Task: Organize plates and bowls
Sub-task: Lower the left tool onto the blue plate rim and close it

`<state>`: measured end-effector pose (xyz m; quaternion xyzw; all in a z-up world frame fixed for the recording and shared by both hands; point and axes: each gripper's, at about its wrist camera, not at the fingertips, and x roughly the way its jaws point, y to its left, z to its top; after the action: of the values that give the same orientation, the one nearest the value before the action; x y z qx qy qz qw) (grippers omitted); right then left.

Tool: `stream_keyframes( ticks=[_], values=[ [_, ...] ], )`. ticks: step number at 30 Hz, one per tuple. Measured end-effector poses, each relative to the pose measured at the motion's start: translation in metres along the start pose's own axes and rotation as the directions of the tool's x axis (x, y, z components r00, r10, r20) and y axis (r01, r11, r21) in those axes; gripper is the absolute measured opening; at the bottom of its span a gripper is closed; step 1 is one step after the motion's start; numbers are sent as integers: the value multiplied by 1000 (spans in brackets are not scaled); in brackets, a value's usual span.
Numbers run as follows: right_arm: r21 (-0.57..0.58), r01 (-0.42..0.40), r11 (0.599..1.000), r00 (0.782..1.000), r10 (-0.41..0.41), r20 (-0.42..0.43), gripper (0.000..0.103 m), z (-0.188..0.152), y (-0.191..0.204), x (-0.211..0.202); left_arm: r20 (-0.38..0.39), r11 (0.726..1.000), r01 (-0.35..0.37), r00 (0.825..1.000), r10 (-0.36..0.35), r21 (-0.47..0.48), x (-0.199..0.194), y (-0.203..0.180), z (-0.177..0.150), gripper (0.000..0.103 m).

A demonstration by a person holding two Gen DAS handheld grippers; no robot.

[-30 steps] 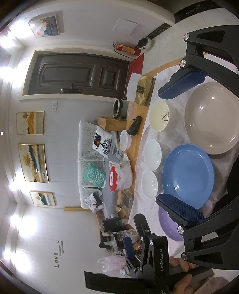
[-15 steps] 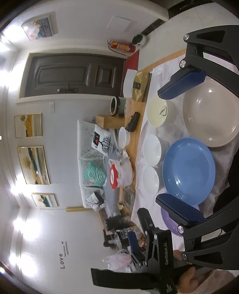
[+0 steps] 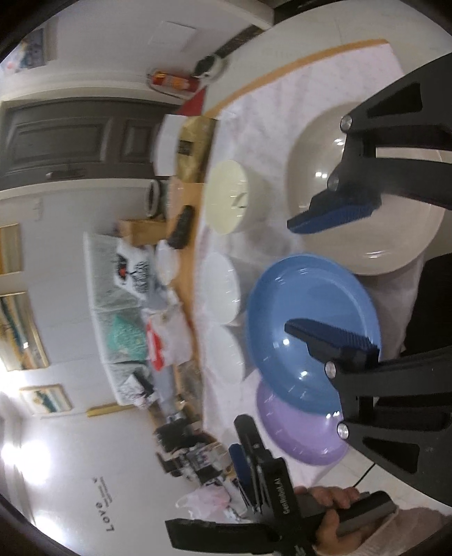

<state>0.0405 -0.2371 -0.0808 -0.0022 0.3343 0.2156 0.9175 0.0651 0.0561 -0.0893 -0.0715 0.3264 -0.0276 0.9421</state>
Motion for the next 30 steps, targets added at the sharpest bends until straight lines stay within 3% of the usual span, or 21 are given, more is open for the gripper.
stream_keyframes(
  ticks=[9, 15, 19, 30],
  values=[
    [42, 2, 999, 991, 3, -133, 23, -18, -13, 58, -130, 998, 49, 990, -55, -49, 51, 12, -22, 32],
    [63, -2, 998, 987, 12, -162, 15, -24, -14, 72, -158, 996, 57, 985, -67, -62, 63, 11, -30, 16],
    [78, -7, 997, 985, 20, -171, 14, -26, -15, 76, -157, 997, 44, 986, -53, -63, 64, 14, -31, 10],
    [87, -11, 996, 984, 26, -174, 12, -26, -14, 77, -165, 996, 46, 985, -57, -72, 63, 17, -29, 9]
  ],
)
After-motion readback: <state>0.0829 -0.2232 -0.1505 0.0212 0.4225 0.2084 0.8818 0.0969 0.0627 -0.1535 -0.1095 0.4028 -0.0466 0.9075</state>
